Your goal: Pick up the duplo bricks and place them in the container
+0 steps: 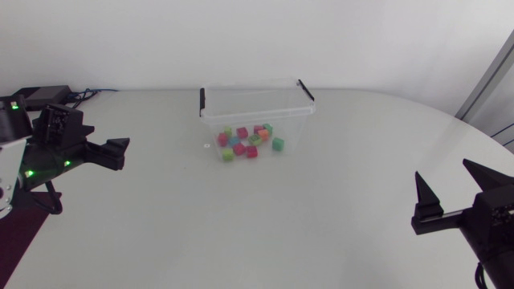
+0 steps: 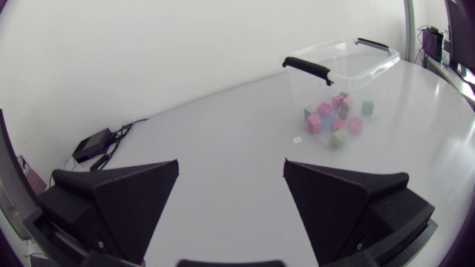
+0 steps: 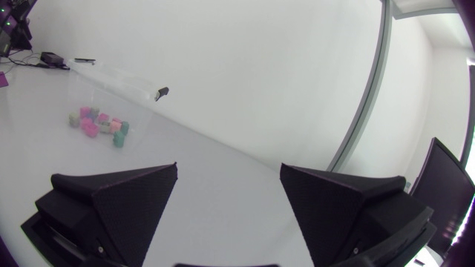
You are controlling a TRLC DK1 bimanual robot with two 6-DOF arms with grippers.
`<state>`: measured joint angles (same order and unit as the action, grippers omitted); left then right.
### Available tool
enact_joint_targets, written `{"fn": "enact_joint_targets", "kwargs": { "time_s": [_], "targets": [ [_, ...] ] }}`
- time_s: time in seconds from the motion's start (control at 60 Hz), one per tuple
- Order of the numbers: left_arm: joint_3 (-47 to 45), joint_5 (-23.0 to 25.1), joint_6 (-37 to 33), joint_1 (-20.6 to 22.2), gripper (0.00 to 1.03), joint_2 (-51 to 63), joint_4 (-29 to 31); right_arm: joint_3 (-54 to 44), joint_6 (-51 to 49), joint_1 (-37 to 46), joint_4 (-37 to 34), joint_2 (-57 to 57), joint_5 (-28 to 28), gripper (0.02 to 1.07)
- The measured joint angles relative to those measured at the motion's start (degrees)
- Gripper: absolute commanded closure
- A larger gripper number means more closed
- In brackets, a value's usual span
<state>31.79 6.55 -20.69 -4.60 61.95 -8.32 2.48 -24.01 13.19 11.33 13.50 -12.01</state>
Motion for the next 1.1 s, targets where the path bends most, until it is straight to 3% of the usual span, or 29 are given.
{"fn": "enact_joint_targets", "kwargs": {
  "time_s": [0.283, 0.567, 1.1],
  "targets": [
    [-4.35, -0.02, 1.27, 0.22, 0.05, -11.21, 0.07, -1.2, -0.55, 0.0, -8.39, -11.96, 0.02, 0.07],
    [-7.96, -0.02, 2.75, 0.2, 0.05, -20.87, 4.2, -1.2, -0.87, 0.0, -8.81, -11.74, 0.04, 0.07],
    [-16.44, -0.7, 5.99, -0.46, 0.06, -35.56, 4.39, -1.22, -0.42, -0.87, -9.7, -8.28, 2.47, 0.07]
  ]
}}
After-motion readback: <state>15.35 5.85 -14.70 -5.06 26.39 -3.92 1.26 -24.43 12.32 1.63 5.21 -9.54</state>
